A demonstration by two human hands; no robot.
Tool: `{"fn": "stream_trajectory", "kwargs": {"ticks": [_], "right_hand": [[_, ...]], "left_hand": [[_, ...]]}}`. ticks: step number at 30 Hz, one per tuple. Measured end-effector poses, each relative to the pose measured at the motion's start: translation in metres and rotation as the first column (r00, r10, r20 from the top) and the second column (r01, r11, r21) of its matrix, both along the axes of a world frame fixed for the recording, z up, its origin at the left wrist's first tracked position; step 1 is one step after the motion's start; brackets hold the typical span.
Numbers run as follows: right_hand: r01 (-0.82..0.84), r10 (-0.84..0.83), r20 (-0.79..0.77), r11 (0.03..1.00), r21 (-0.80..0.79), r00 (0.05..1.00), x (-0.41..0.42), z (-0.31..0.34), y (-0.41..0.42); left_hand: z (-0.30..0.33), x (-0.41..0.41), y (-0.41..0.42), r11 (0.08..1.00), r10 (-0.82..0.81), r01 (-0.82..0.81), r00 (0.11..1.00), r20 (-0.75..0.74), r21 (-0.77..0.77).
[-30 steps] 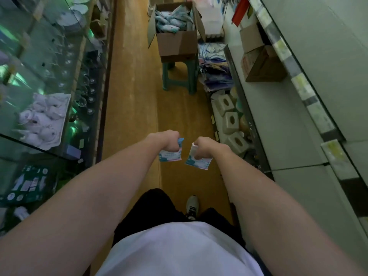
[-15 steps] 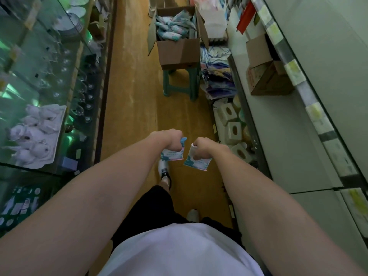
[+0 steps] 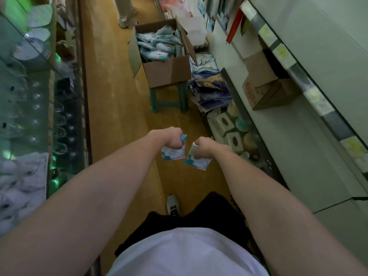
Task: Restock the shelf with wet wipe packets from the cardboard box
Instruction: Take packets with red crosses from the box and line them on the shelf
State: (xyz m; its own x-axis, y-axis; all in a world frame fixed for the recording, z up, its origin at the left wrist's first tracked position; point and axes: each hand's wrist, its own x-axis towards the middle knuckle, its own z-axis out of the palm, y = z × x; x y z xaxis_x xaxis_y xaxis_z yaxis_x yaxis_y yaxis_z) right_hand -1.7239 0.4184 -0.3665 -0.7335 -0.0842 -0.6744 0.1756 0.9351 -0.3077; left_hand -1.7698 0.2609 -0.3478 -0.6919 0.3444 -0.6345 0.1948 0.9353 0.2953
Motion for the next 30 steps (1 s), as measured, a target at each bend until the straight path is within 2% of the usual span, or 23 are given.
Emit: {"fn": "stream_trajectory", "kwargs": {"ticks": [7, 15, 24, 30], "right_hand": [[0.072, -0.073, -0.027, 0.997, -0.020, 0.997, -0.059, 0.012, -0.012], [0.145, -0.148, -0.082, 0.989, -0.036, 0.986, -0.145, 0.022, 0.003], [0.279, -0.282, -0.091, 0.959, -0.046, 0.955, -0.265, 0.033, 0.041], [0.332, -0.336, -0.085, 0.941, -0.058, 0.938, -0.317, 0.043, 0.068]], "left_hand": [[0.009, -0.069, -0.015, 0.993, -0.107, 0.104, 0.992, -0.060, -0.059], [0.024, -0.170, 0.011, 0.977, -0.204, 0.199, 0.976, -0.081, -0.073], [0.048, -0.298, 0.057, 0.896, -0.424, 0.402, 0.901, -0.095, -0.189], [0.060, -0.368, 0.086, 0.846, -0.506, 0.465, 0.854, -0.119, -0.260]]}}
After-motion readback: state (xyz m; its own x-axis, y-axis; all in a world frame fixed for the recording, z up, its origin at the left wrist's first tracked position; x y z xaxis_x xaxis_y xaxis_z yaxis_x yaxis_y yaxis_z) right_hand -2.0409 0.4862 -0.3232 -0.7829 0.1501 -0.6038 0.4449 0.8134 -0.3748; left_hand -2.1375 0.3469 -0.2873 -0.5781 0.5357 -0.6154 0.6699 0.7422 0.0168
